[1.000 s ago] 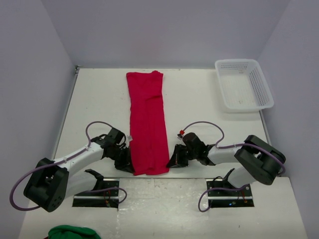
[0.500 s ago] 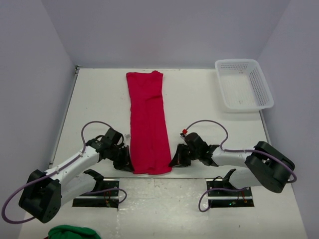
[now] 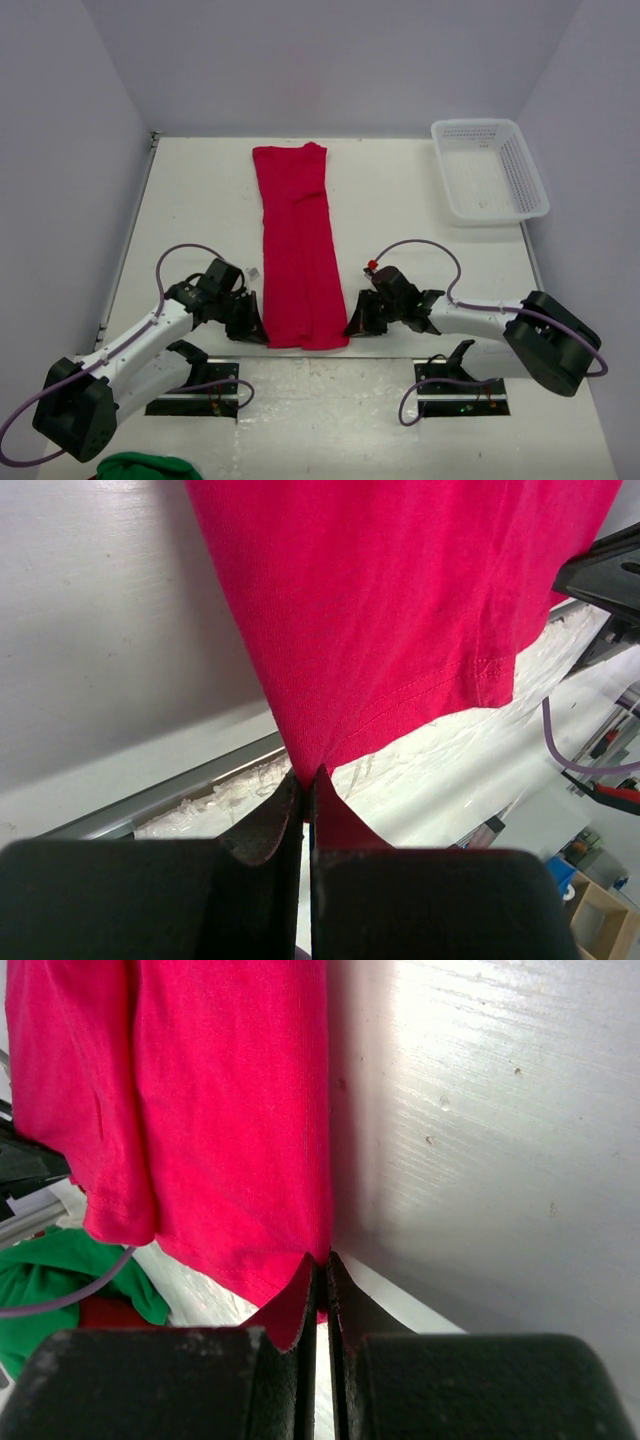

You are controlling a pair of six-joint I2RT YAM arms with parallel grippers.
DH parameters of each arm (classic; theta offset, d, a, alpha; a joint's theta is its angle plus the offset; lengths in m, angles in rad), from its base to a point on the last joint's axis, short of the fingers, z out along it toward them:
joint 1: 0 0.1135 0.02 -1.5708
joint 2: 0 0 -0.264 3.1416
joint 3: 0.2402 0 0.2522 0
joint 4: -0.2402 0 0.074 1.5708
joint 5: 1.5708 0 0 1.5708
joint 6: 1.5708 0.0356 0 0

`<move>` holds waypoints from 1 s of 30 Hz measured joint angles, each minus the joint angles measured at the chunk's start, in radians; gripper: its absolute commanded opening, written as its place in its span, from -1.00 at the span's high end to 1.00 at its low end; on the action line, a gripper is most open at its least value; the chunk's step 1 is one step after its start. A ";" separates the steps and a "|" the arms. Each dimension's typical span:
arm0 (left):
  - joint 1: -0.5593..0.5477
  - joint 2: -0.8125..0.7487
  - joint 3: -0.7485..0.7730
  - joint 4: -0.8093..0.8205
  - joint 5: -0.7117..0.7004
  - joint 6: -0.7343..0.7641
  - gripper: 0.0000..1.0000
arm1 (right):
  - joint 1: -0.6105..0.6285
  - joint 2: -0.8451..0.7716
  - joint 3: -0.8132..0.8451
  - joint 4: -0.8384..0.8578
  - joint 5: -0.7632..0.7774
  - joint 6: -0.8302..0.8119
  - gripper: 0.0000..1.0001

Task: Fold and stack the t-shirts
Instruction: Grab the bottom of the folded rectangular tshirt with both arms, then fold the folded rectangular tshirt in 1/3 of the way

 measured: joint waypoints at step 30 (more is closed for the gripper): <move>0.000 -0.032 0.090 -0.048 0.010 -0.003 1.00 | 0.000 -0.147 0.090 -0.233 0.028 -0.078 1.00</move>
